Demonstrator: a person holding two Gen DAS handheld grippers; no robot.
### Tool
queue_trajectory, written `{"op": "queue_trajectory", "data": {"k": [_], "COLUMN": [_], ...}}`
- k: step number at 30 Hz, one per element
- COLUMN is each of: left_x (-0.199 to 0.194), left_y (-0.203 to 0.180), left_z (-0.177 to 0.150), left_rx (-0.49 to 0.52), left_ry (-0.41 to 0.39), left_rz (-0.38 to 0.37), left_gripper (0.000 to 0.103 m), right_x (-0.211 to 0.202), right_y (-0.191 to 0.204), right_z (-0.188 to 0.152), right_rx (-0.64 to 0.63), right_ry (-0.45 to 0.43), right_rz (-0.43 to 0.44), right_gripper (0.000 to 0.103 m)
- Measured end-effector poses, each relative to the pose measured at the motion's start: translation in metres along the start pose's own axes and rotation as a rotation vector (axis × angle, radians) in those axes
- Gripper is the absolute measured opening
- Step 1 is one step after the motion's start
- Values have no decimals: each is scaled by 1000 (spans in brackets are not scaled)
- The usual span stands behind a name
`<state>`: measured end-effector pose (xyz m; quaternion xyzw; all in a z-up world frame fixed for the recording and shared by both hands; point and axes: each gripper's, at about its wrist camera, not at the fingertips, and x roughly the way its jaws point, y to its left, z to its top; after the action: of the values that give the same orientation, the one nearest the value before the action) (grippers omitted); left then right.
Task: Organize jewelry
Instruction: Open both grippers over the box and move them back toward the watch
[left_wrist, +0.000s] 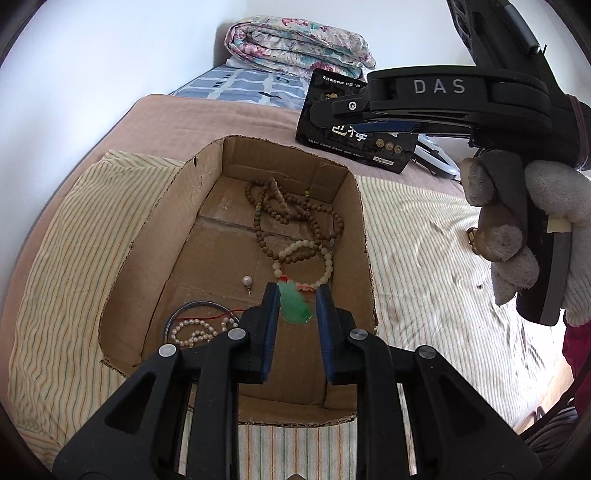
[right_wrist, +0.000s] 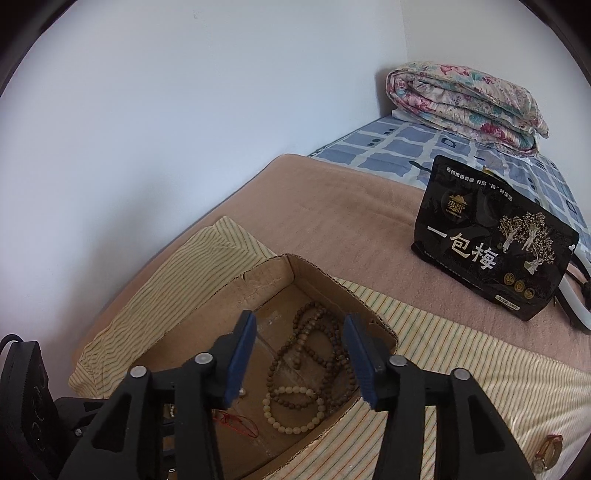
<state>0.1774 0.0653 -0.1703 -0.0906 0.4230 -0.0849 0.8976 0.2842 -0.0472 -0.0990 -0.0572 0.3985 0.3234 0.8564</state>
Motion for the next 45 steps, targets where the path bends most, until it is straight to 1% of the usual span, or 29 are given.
{"op": "queue_trajectory", "data": {"k": [1, 3, 5, 9, 12, 15, 18, 20, 22, 24, 26, 27, 28, 34, 36, 39, 45], "left_x": [-1, -2, -4, -9, -14, -18, -21, -23, -25, -25, -26, -26, -27, -20, -15, -7, 12], "left_y": [0, -1, -1, -3, -4, -6, -10, -14, -19, -26, -34, -38, -43, -76, -88, -109, -158], "left_z": [0, -1, -1, -1, 0, 1, 3, 4, 6, 8, 9, 9, 10, 13, 14, 14, 9], "left_rx": [-3, -6, -5, -2, 0, -5, -8, -1, 10, 22, 30, 34, 41, 108, 129, 158, 255], "left_ry": [-1, -1, -1, -9, -16, -20, -24, -35, -43, -47, -52, -58, -64, -55, -45, -34, -13], "left_rz": [1, 5, 9, 17, 19, 29, 20, 22, 22, 33, 23, 16, 10, -35, -45, -79, -143], "left_gripper": [20, 20, 20, 20, 20, 20, 20, 20, 20, 21, 32, 42, 44, 45, 45, 45, 45], "right_x": [-2, -7, -12, -26, -39, -53, -71, -84, -98, -111, -123, -129, -135, -174, -186, -201, -214], "right_y": [-1, -2, -5, -12, -17, -21, -29, -35, -43, -54, -65, -71, -78, -122, -137, -158, -201], "right_z": [0, -1, -1, -6, -9, -16, -25, -31, -39, -48, -57, -62, -68, -106, -119, -139, -171], "right_rx": [-2, -1, 3, 6, 6, 3, 3, 6, 19, 38, 60, 73, 86, 169, 198, 225, 261], "right_ry": [-7, -16, -23, -46, -59, -66, -78, -90, -109, -122, -124, -125, -128, -151, -162, -172, -133], "right_rz": [-6, -12, -21, -41, -63, -85, -110, -133, -154, -173, -193, -205, -221, -316, -360, -433, -494], "right_gripper": [61, 63, 70, 76, 83, 89, 94, 99, 103, 103, 103, 103, 103, 103, 103, 103, 103]}}
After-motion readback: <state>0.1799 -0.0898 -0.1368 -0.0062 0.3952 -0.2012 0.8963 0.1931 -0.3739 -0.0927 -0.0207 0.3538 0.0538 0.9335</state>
